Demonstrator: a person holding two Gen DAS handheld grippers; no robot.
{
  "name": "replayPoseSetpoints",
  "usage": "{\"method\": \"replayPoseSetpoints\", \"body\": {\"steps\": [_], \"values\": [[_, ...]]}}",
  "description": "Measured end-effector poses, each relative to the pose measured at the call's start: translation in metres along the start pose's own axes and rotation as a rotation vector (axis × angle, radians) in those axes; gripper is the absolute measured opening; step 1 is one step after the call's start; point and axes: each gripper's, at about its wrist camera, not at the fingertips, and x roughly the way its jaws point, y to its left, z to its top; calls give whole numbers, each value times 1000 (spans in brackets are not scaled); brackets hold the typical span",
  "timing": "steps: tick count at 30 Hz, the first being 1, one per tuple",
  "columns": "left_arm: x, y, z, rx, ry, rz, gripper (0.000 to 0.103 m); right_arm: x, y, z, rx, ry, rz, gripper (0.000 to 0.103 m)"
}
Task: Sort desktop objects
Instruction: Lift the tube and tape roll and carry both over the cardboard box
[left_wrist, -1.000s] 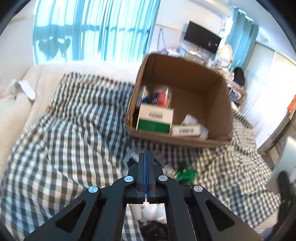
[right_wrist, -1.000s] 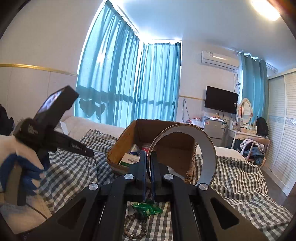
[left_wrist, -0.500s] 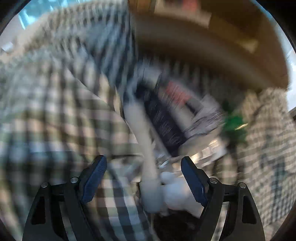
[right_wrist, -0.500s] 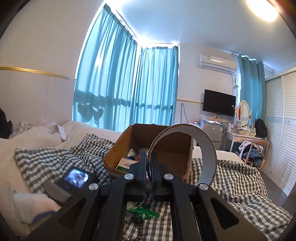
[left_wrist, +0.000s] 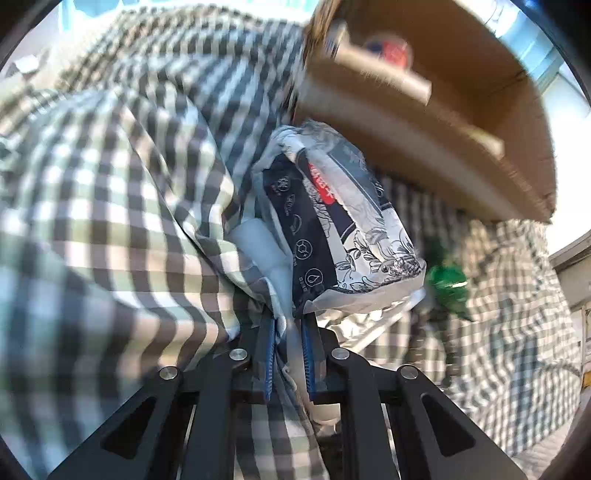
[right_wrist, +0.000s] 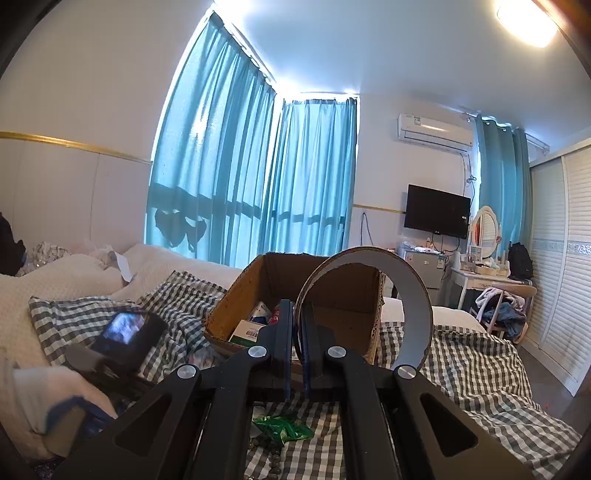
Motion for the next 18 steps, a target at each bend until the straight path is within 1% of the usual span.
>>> {"method": "replayPoseSetpoints", "body": {"steps": [5, 8, 9, 10, 14, 18], "values": [[-36, -9, 6, -2, -78, -42, 12, 1, -1, 1, -5, 2, -1, 3], [-55, -5, 15, -8, -128, -62, 10, 3, -3, 0, 1, 8, 1, 3], [-63, -2, 18, -14, -151, -57, 8, 4, -4, 0, 4, 12, 3, 3], [-70, 0, 21, -20, -169, -60, 1, 5, -4, 0, 7, 14, 5, 3], [-102, 9, 39, -20, -249, -53, 1, 10, -4, 3, -3, 16, 11, 3], [-129, 2, 54, 15, -324, -85, 0, 15, -9, 8, 0, 9, 10, 3]]}}
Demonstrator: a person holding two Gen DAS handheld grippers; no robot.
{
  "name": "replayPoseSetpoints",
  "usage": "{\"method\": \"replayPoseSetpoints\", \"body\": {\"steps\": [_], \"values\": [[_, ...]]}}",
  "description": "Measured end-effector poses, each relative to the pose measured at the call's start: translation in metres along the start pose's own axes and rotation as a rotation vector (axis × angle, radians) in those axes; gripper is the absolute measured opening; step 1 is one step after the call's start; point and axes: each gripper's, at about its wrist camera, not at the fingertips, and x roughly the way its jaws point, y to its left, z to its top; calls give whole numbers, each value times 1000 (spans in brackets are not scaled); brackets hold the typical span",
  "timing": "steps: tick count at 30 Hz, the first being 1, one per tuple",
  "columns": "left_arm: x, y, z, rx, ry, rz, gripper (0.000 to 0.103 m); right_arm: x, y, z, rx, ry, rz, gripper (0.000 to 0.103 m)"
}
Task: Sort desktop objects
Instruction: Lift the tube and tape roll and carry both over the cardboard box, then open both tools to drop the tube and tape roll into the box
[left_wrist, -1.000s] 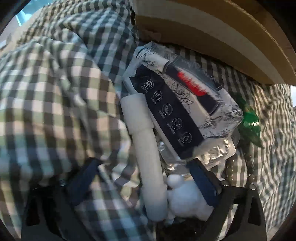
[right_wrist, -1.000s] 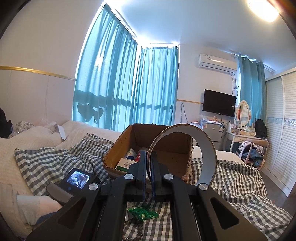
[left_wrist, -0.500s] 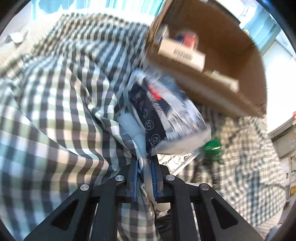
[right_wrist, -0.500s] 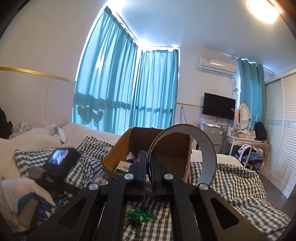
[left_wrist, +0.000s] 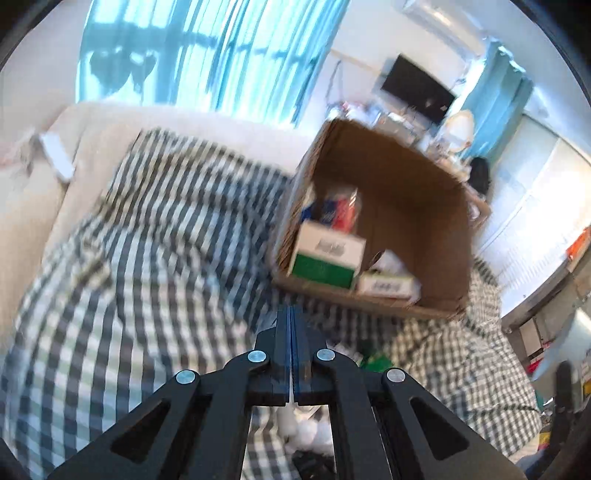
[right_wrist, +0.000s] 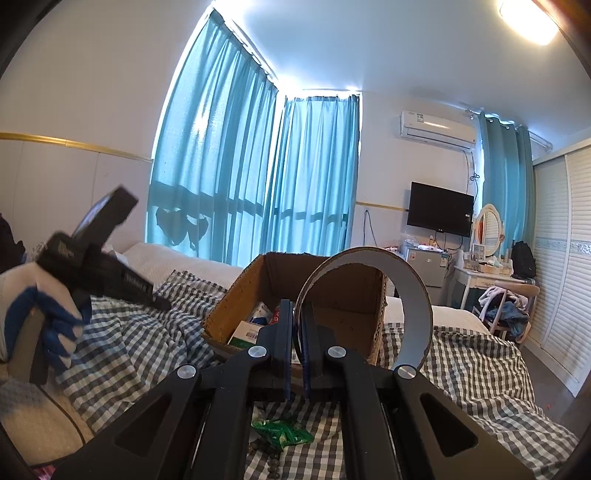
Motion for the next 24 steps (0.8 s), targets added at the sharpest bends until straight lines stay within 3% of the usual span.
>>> {"method": "replayPoseSetpoints", "body": {"steps": [4, 11, 14, 16, 18, 22, 24], "values": [[-16, -28, 19, 86, -80, -25, 0, 9, -7, 8, 0, -10, -13, 3], [-16, -65, 50, 195, -133, -64, 0, 31, -13, 20, -8, -17, -15, 3], [15, -63, 43, 190, -37, -43, 2, 41, -12, 19, -16, -18, -13, 3], [47, -53, 18, 179, 59, 21, 20, 51, -13, 20, -15, -16, -3, 3], [89, -39, -15, 160, 183, 59, 28, 60, -13, 23, -19, -23, 0, 3], [155, -20, -62, 195, 349, 179, 28, 76, -18, 34, -20, -44, 4, 3], [176, -4, -76, 166, 406, 219, 28, 83, -20, 39, -14, -53, 5, 3]]}}
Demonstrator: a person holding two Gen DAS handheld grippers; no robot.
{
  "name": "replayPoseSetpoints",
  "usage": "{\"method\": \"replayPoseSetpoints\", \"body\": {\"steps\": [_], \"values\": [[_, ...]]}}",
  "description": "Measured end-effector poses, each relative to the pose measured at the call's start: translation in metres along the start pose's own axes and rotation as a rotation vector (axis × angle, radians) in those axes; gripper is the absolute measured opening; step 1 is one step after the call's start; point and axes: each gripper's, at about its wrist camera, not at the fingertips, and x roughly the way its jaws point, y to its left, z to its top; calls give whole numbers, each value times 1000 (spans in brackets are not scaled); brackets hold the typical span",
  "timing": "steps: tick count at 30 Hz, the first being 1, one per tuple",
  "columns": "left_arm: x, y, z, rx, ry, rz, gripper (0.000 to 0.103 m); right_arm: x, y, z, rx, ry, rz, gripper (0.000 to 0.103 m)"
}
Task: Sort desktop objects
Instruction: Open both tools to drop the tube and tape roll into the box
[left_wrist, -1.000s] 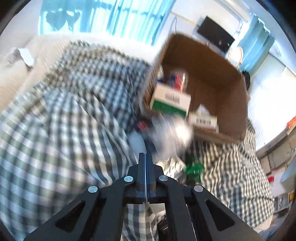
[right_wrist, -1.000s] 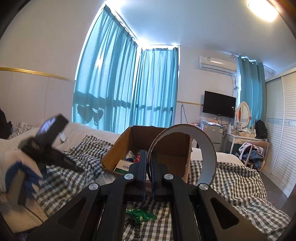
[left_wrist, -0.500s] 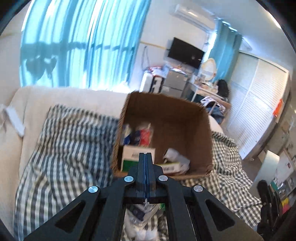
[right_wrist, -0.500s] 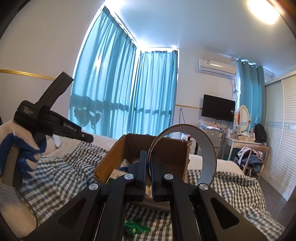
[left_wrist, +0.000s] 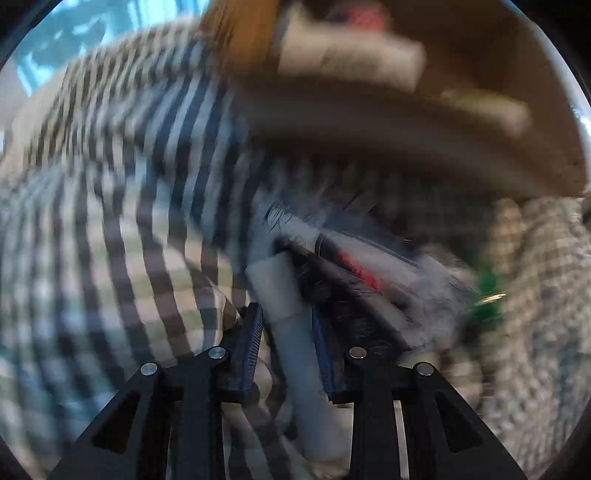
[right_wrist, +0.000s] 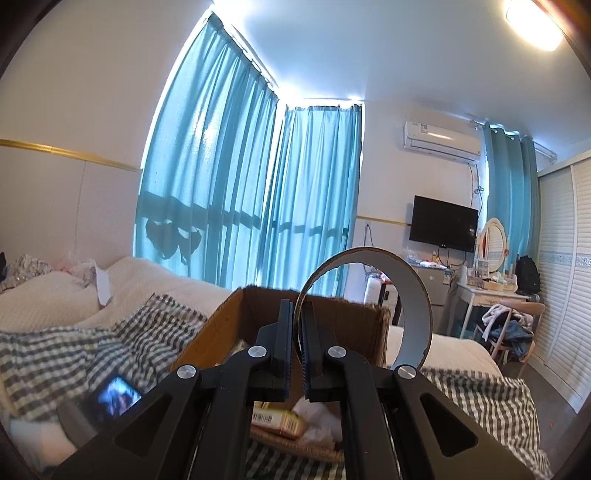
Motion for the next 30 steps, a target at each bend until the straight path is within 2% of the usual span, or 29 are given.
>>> {"method": "replayPoseSetpoints", "body": {"steps": [3, 4, 5, 8, 12, 14, 17, 20, 23, 24, 26, 27, 28, 29, 30], "values": [[13, 7, 3, 11, 10, -58, 26, 15, -4, 6, 16, -2, 9, 3], [13, 8, 6, 14, 5, -74, 10, 19, -5, 7, 18, -2, 11, 3], [13, 10, 8, 14, -2, -84, 9, 23, -5, 7, 16, -1, 10, 3], [-12, 10, 11, 19, -124, -43, 7, 32, -8, 6, 19, 6, 13, 3], [-78, 17, 18, -15, -333, -45, 7, 48, -15, 3, 38, 33, 25, 4], [-106, 20, 23, -40, -406, -74, 7, 58, -18, 0, 50, 57, 35, 4], [-154, 7, 37, -23, -568, -47, 7, 77, -22, -7, 60, 108, 62, 4], [-178, -13, 58, 28, -629, -102, 7, 92, -23, -17, 66, 153, 79, 4], [-173, -32, 87, 72, -637, -132, 8, 112, -24, -30, 65, 226, 99, 4], [-166, -41, 99, 95, -623, -151, 9, 120, -25, -34, 63, 261, 103, 6], [-144, -53, 123, 132, -546, -172, 16, 132, -27, -43, 65, 326, 110, 30], [-130, -60, 132, 144, -494, -158, 21, 136, -29, -48, 73, 358, 112, 52], [-121, -62, 136, 141, -467, -136, 27, 139, -32, -52, 85, 389, 116, 62], [-114, -64, 136, 135, -451, -116, 33, 140, -39, -57, 117, 415, 116, 63], [-111, -61, 136, 120, -450, -109, 49, 140, -43, -60, 139, 424, 121, 65]]}}
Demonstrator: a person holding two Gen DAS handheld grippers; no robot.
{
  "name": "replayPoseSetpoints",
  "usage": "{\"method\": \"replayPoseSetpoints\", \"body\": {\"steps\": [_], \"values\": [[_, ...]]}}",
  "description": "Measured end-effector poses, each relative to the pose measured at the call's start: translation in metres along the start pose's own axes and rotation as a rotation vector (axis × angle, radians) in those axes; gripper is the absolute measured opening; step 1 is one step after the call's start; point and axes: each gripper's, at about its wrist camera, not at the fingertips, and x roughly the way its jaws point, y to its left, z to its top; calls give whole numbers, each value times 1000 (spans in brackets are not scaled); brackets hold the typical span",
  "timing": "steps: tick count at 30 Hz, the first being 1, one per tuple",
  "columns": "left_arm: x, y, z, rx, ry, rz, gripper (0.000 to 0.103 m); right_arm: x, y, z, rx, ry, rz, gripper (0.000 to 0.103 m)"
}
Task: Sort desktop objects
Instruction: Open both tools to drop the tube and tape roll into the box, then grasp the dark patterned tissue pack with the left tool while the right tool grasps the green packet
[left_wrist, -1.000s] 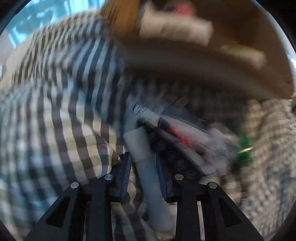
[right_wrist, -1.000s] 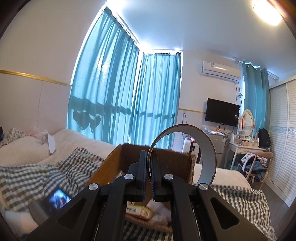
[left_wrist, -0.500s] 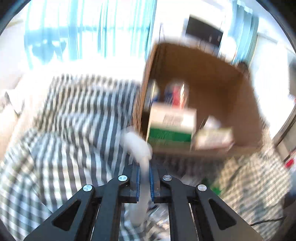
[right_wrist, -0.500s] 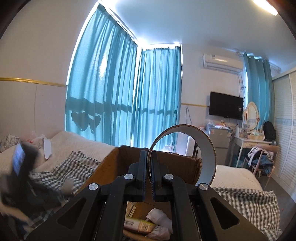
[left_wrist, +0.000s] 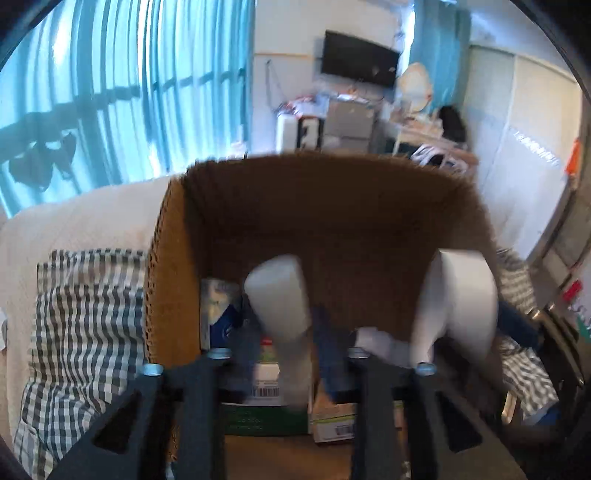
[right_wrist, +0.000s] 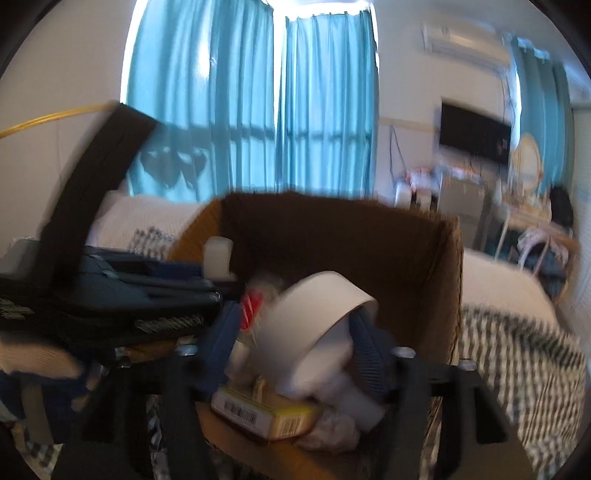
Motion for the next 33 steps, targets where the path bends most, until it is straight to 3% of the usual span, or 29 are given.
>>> {"method": "replayPoseSetpoints", "body": {"steps": [1, 3, 6, 13, 20, 33], "values": [[-3, 2, -2, -14, -9, 10, 62, -1, -4, -2, 16, 4, 7, 66], [-13, 9, -5, -49, -39, 1, 70, -8, -6, -3, 20, -5, 4, 67], [-29, 15, -7, -64, -62, 25, 78, -20, -5, -2, 17, -6, 22, 76], [-86, 21, -16, -46, -113, 56, 92, -74, 0, -5, 29, -107, 6, 82], [-111, 27, -58, -75, -94, 67, 94, -109, 13, -32, 39, -165, -42, 82], [-83, 7, -125, -95, 11, 87, 94, -128, 36, -88, 1, -150, -124, 82]]}}
